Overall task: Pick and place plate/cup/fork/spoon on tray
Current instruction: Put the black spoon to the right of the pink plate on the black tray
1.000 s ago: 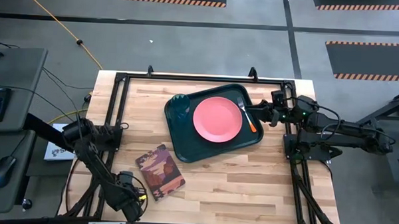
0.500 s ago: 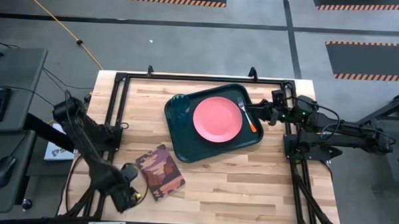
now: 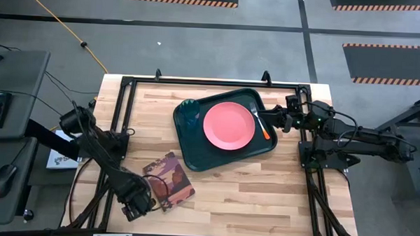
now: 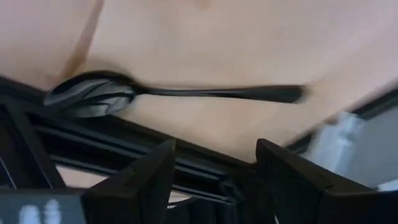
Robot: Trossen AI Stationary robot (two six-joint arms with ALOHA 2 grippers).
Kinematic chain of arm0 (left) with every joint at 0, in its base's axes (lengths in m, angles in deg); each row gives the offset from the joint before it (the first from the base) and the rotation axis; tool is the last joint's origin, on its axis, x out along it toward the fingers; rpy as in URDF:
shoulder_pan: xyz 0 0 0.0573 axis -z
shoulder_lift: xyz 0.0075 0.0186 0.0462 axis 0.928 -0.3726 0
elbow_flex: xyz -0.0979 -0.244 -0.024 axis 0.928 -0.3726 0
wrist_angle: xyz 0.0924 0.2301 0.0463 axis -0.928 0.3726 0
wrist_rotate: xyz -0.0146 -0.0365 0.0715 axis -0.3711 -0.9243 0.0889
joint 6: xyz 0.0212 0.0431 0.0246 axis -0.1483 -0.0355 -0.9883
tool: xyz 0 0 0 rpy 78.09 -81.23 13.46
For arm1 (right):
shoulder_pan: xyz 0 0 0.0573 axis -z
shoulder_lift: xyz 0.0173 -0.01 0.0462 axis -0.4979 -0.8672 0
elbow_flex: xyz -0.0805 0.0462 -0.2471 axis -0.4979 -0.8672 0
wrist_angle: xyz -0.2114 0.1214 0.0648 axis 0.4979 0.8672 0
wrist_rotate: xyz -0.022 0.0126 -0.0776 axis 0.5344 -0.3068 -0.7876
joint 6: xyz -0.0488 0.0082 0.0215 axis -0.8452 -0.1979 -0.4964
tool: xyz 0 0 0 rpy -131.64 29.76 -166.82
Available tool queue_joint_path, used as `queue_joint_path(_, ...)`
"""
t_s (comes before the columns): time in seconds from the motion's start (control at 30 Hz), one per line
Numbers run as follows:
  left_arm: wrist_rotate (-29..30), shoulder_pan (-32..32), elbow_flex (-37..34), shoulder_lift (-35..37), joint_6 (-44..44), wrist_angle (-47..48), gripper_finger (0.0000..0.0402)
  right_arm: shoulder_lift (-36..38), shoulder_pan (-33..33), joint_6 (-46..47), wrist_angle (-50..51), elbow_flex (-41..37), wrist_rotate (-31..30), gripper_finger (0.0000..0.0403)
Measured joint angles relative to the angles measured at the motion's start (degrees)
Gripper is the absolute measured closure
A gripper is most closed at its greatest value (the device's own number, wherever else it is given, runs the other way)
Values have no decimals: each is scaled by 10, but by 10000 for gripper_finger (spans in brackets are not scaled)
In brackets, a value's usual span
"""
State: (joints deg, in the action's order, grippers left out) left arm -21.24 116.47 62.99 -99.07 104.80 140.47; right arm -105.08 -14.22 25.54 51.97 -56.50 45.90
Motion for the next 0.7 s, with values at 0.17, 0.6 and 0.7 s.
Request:
queue_joint_path(0.17, -44, 10, -18, -35, -9, -55, 186, 0, 0, 0, 4, 0, 0, 230)
queue_joint_path(0.6, -30, 21, -24, -86, -75, -72, 186, 0, 0, 0, 15, 0, -1, 230)
queue_joint_path(0.7, -29, 20, -23, -96, -99, -72, 186, 0, 0, 0, 19, 0, 0, 230)
